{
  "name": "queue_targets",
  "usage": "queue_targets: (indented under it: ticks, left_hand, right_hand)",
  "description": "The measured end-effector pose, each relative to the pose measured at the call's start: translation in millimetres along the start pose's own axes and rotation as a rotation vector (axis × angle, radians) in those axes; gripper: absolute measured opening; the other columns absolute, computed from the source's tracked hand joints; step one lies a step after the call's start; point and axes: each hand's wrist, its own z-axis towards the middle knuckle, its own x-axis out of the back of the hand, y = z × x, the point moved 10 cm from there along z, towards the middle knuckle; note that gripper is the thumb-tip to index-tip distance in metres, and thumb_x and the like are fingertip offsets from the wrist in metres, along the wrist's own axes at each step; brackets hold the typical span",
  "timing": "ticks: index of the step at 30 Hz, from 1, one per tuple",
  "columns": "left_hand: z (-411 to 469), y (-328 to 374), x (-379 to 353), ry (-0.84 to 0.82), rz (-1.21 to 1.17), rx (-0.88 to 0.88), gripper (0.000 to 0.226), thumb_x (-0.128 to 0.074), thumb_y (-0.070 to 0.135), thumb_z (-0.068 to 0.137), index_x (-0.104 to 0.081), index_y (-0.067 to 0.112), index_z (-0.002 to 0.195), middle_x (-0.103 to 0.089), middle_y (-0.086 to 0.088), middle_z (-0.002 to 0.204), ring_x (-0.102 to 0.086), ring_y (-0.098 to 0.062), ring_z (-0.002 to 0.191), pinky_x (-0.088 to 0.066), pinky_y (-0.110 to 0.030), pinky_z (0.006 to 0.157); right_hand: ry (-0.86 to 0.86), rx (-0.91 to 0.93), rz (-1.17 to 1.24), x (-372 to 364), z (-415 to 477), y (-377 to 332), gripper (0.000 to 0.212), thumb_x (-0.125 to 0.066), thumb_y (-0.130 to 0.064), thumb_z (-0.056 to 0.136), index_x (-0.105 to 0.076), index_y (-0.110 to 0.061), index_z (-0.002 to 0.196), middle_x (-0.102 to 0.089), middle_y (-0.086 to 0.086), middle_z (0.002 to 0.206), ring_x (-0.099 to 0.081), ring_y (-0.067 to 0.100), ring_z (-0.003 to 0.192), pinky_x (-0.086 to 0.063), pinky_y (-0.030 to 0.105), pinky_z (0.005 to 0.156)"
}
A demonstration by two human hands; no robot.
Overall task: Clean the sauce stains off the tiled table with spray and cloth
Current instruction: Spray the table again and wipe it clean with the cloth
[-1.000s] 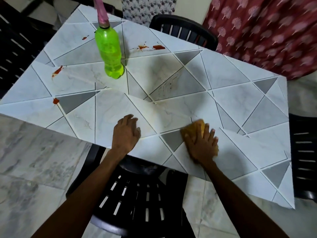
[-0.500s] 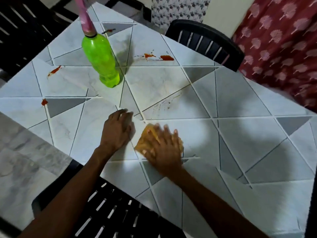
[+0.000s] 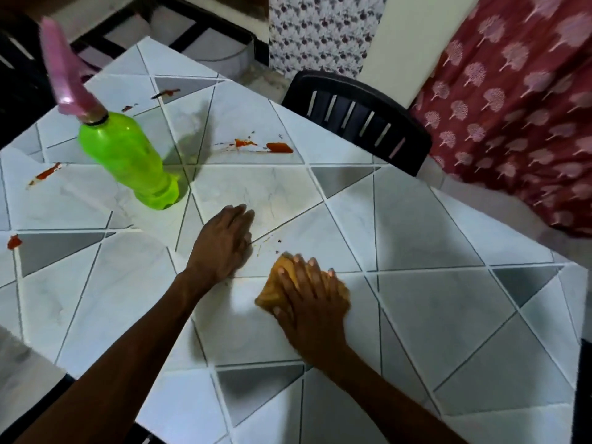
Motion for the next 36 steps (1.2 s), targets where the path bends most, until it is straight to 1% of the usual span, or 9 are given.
queue_targets:
  ticks: [2, 5, 9, 13, 17, 20, 27, 30, 36]
  left_hand:
    - [12, 4, 4, -0.014, -0.015, 0.048, 0.053, -0.041, 0.032, 0.091, -0.06, 0.001, 0.13, -0.059, -0.02, 0.133, -0.054, -0.037, 0.122, -0.044, -0.04, 0.103]
    - [17, 11, 9, 0.012, 0.013, 0.079, 0.056, -0.042, 0.035, 0.085, -0.066, -0.002, 0.119, -0.066, -0.019, 0.122, -0.059, -0.033, 0.115, -0.04, -0.034, 0.1]
    - [15, 14, -1, -0.012, 0.052, 0.037, 0.058, -0.045, 0.036, 0.085, -0.063, -0.004, 0.123, -0.062, -0.024, 0.127, -0.059, -0.043, 0.117, -0.045, -0.039, 0.1]
    - [15, 1, -3, 0.007, -0.042, 0.143, 0.06, -0.051, 0.031, 0.08, -0.059, 0.004, 0.133, -0.054, -0.018, 0.141, -0.05, -0.043, 0.13, -0.044, -0.046, 0.103]
    - [14, -1, -2, 0.014, -0.067, 0.154, 0.065, -0.033, 0.043, 0.084, -0.056, 0.013, 0.137, -0.052, -0.01, 0.145, -0.046, -0.035, 0.136, -0.043, -0.041, 0.105]
    - [12, -10, -6, 0.014, -0.105, 0.192, 0.066, -0.027, 0.045, 0.083, -0.055, 0.022, 0.139, -0.048, 0.0, 0.149, -0.042, -0.025, 0.14, -0.043, -0.037, 0.105]
    - [13, -17, -10, 0.047, -0.115, 0.155, 0.058, -0.051, 0.032, 0.081, -0.056, 0.022, 0.138, -0.048, 0.002, 0.149, -0.041, -0.024, 0.14, -0.045, -0.037, 0.101]
    - [12, -17, -12, 0.025, -0.113, 0.157, 0.057, -0.052, 0.032, 0.081, -0.056, 0.022, 0.137, -0.049, 0.001, 0.148, -0.044, -0.026, 0.139, -0.048, -0.04, 0.097]
    - [21, -12, -5, -0.097, -0.104, 0.092, 0.064, -0.043, 0.037, 0.08, -0.054, 0.014, 0.139, -0.049, -0.008, 0.146, -0.052, -0.028, 0.13, -0.048, -0.036, 0.097]
  right_hand:
    - [-0.001, 0.038, -0.017, 1, 14, 26, 0.061, -0.043, -0.057, 0.101, -0.04, -0.03, 0.155, -0.022, 0.002, 0.168, -0.022, 0.031, 0.154, -0.022, 0.06, 0.119]
    - [0.03, -0.234, -0.12, 14, 85, 122, 0.064, -0.026, -0.058, 0.102, -0.04, -0.026, 0.155, -0.033, 0.007, 0.164, -0.033, 0.037, 0.149, -0.024, 0.062, 0.118]
    - [-0.02, -0.494, -0.051, 31, 189, 212, 0.073, -0.029, -0.06, 0.101, -0.019, -0.021, 0.161, -0.019, 0.011, 0.168, -0.015, 0.038, 0.154, -0.007, 0.06, 0.124]
    - [0.08, -0.554, -0.065, 32, 199, 179, 0.069, -0.035, -0.051, 0.101, -0.025, -0.016, 0.16, -0.019, 0.017, 0.167, -0.019, 0.043, 0.152, -0.014, 0.061, 0.122]
    - [-0.022, -0.192, -0.041, 6, 97, 58, 0.069, -0.022, -0.057, 0.102, -0.012, -0.026, 0.163, -0.004, 0.009, 0.171, -0.003, 0.035, 0.157, -0.005, 0.058, 0.125]
    - [-0.012, -0.101, -0.041, 5, 94, 68, 0.067, -0.023, -0.057, 0.101, -0.02, -0.029, 0.161, -0.015, 0.006, 0.17, -0.013, 0.035, 0.156, -0.012, 0.063, 0.122]
    - [0.062, -0.591, 0.006, 35, 231, 219, 0.067, -0.027, -0.05, 0.102, -0.025, -0.017, 0.16, -0.022, 0.014, 0.167, -0.017, 0.04, 0.153, -0.007, 0.06, 0.124]
    - [0.148, -0.453, -0.033, 31, 193, 162, 0.068, -0.024, -0.05, 0.099, -0.031, -0.016, 0.157, -0.028, 0.015, 0.165, -0.032, 0.043, 0.147, -0.02, 0.061, 0.12]
    - [-0.023, 0.032, -0.012, 0, 21, 9, 0.06, -0.036, -0.05, 0.103, -0.031, -0.028, 0.158, -0.018, 0.004, 0.169, -0.017, 0.031, 0.156, -0.017, 0.06, 0.122]
